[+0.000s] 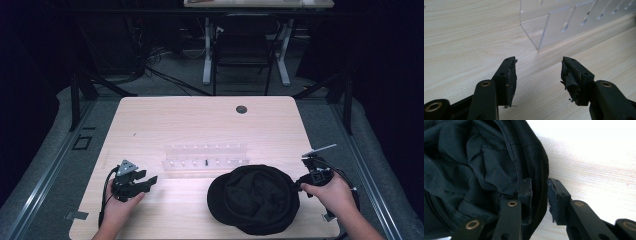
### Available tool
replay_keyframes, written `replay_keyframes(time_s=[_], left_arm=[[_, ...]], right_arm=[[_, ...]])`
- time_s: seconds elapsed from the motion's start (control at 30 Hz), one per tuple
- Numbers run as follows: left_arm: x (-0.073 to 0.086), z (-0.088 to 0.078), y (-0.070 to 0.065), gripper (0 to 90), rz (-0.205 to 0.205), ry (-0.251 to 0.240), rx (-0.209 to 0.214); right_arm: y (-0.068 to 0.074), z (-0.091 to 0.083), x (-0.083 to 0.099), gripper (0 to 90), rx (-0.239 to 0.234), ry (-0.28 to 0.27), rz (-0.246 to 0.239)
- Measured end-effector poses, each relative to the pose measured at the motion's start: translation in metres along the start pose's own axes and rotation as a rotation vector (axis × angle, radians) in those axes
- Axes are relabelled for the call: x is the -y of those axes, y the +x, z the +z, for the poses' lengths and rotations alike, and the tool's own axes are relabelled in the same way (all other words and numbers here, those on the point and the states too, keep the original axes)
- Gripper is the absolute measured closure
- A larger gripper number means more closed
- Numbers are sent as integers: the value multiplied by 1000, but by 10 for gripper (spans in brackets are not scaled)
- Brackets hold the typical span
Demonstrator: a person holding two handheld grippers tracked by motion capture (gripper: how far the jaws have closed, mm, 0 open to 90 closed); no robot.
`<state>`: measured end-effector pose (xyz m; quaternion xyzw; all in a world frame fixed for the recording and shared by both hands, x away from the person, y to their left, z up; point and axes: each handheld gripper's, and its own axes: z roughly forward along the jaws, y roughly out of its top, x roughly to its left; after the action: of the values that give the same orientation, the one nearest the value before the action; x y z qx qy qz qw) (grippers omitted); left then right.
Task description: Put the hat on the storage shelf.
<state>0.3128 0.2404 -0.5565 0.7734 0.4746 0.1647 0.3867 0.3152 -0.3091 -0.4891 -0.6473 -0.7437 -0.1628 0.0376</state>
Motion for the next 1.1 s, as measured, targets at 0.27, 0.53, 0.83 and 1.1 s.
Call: replay_keyframes(time_s=[0.27,0.53,0.83,1.1], left_arm=[[0,0,0,459,0,1,1],[1,1,-1,459,3,-9,-1],[1,2,-1,459,4,-7,0],[1,1,-1,459,5,-7,0]], right_arm=[[3,6,-5,748,10,11,11],[0,11,-8,750,6,77,-10],[-1,20,-8,765,13,102,9],[-6,25,-7,815,-8,139,8]])
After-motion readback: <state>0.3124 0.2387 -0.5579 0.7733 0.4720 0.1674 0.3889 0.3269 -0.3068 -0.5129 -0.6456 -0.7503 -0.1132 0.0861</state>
